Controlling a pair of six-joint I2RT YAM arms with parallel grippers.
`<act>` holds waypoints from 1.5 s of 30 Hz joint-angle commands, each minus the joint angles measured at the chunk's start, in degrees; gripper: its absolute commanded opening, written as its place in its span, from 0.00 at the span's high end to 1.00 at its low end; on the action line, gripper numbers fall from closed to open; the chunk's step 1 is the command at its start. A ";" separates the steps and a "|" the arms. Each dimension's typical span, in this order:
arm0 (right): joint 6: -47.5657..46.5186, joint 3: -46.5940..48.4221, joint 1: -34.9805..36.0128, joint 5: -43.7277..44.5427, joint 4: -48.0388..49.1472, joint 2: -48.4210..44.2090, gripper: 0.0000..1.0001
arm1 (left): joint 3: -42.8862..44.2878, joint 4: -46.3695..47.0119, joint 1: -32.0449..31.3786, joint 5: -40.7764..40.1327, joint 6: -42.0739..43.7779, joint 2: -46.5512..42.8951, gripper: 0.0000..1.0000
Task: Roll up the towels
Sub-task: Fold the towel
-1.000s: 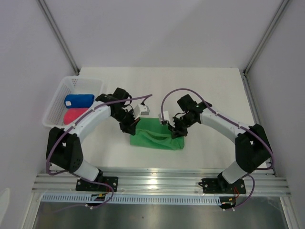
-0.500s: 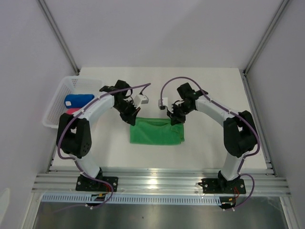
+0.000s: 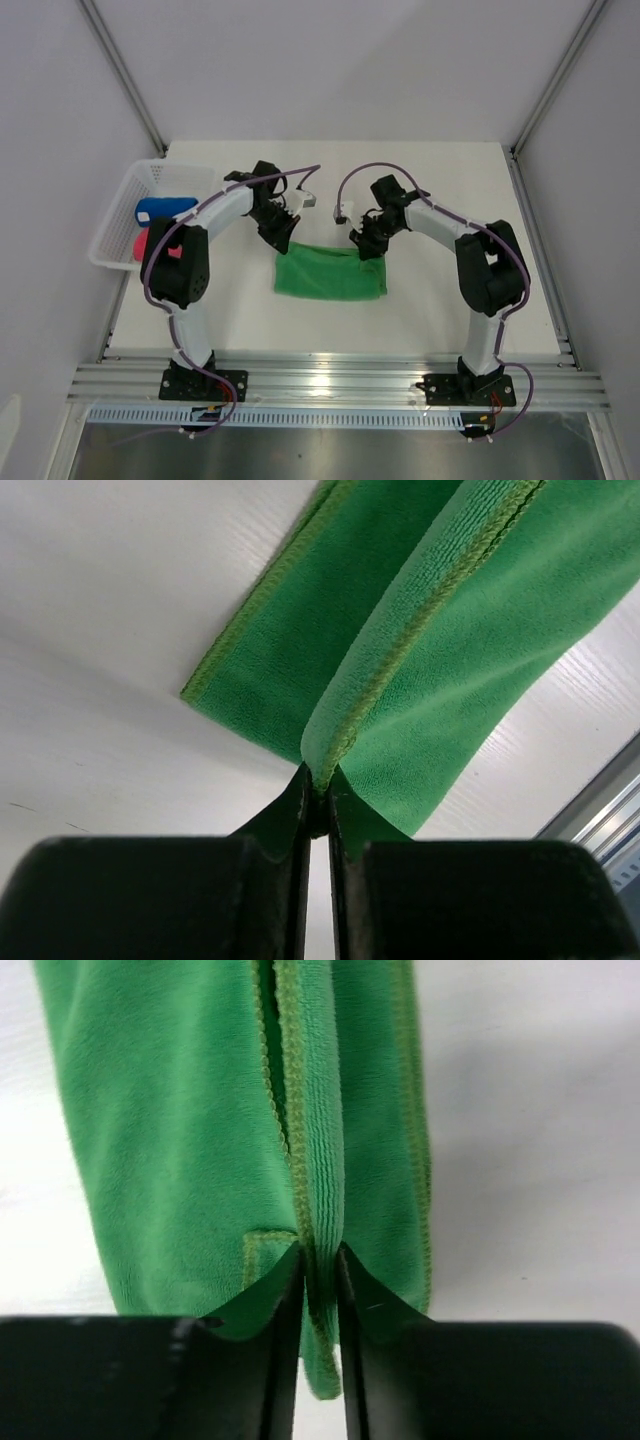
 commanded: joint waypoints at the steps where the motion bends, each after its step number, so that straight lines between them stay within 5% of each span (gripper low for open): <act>1: 4.28 1.79 -0.53 3.02 6.36 1.38 0.76 | 3.83 -0.47 0.81 -2.88 -2.72 2.90 0.90; 5: 12.34 2.49 -1.23 6.44 12.59 2.96 0.71 | 8.04 -2.21 0.81 -4.12 -5.35 7.20 0.82; 9: 23.25 2.50 -2.90 10.32 18.31 0.86 0.62 | 10.26 -3.19 0.90 -4.82 -7.37 8.89 0.62; 14: 29.42 -0.23 -3.96 11.81 22.63 -6.52 0.60 | 9.55 -3.10 2.12 -4.03 -8.17 5.91 0.50; 19: 32.94 -2.95 -1.33 12.34 18.85 -11.01 0.63 | 7.98 -2.84 2.74 -3.42 -7.64 3.45 0.49; 24: 33.29 -9.19 4.65 16.82 17.88 -12.77 0.62 | 7.26 -2.49 1.96 -0.68 -6.94 2.30 0.49; 39: 34.70 -13.94 6.15 19.72 18.23 -9.26 0.65 | 11.75 -5.48 -0.51 -6.14 -5.97 11.00 0.51; 44: 34.35 -14.12 6.15 21.83 18.84 -6.89 0.66 | 12.98 -5.66 -0.60 -5.79 -7.46 12.41 0.63; 45: 35.13 -13.86 5.72 23.31 19.54 -6.97 0.85 | 13.15 -5.48 -0.60 -6.05 -7.81 12.32 0.88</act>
